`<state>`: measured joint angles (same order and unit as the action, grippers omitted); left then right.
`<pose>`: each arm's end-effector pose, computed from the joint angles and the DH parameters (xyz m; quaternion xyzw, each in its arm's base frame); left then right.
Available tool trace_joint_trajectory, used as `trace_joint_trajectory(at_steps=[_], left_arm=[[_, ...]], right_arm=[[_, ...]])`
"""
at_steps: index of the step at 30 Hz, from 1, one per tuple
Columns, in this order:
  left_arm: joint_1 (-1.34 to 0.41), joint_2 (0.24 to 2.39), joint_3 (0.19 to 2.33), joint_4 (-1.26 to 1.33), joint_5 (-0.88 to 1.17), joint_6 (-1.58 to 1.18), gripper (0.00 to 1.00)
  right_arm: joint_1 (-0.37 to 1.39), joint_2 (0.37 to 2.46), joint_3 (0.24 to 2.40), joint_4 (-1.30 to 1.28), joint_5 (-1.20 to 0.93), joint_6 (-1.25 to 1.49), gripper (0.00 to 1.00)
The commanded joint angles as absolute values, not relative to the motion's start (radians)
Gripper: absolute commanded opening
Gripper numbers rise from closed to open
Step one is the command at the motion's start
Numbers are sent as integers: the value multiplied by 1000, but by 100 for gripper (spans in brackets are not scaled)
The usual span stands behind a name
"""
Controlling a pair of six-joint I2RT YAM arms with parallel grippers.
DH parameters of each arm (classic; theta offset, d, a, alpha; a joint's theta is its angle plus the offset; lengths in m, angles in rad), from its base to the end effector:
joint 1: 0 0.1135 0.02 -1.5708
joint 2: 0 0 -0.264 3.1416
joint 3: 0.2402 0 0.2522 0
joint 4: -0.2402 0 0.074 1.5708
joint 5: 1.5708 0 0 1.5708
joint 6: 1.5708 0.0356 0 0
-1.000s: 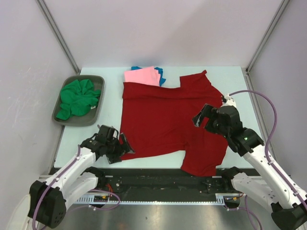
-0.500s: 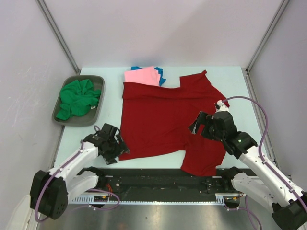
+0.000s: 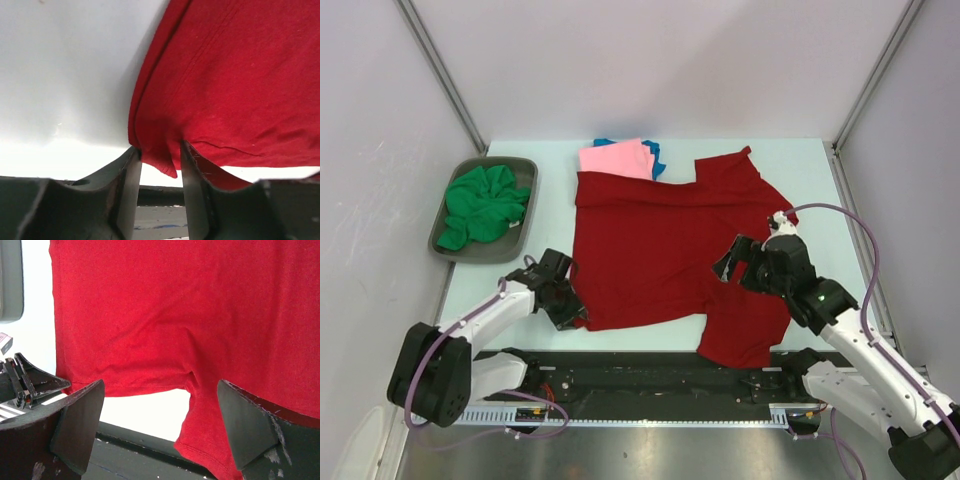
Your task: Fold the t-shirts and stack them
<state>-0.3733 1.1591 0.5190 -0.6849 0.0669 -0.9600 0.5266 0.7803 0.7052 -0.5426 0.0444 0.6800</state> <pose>0.1605 -0.0654 0.1510 -0.2829 0.9507 -0.1018 0.0758 0.1482 0.0843 0.2772 0.0782 0.8850 0.2440 0.3888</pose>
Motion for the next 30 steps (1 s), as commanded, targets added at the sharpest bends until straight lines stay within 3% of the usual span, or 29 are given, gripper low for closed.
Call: trace_joint_trajectory(at_steps=[1,5,8,20,30], left_arm=[[-382,1210,457,-583,5,-965,39],[-383,1246,465,-557,12,-950,21],[-382,1236,474,-564,17,-948,0],[-264,1120,655,-654,-15,-848,0],[-141,1195,657,-571,46,-766,0]], right_arm=[[529,756,701,-548,37,675,100],[529,741,701,-572,43,672,100],[529,730,703,-603,52,678,100],[537,761,597,-781,54,800,100],[577,657,514,-945,137,985,100]])
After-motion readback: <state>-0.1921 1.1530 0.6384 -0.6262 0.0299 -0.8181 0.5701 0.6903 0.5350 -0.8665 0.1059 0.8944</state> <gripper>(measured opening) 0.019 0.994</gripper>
